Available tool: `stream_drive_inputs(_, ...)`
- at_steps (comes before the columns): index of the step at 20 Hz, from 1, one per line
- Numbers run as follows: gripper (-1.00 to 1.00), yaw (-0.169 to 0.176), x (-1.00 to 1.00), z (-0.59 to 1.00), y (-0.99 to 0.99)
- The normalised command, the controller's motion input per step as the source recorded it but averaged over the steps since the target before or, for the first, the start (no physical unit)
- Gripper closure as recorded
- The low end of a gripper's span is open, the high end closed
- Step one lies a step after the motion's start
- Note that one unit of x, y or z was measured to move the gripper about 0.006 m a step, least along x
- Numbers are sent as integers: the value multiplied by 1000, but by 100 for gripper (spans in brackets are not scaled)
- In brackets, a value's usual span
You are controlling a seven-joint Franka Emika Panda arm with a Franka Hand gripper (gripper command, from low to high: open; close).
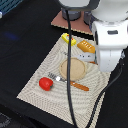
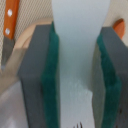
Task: Interact with the objects in diverse but meaningful ways.
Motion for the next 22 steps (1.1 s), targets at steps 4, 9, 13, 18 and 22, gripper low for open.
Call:
stream_drive_inputs(4, 100, 0, -930, -363, -321)
stream_drive_inputs(9, 100, 0, -834, -482, -367)
stream_drive_inputs(13, 100, -20, -299, -126, -381)
stream_drive_inputs(18, 100, -21, 176, 102, 121)
stream_drive_inputs(22, 100, 0, 54, 0, 344)
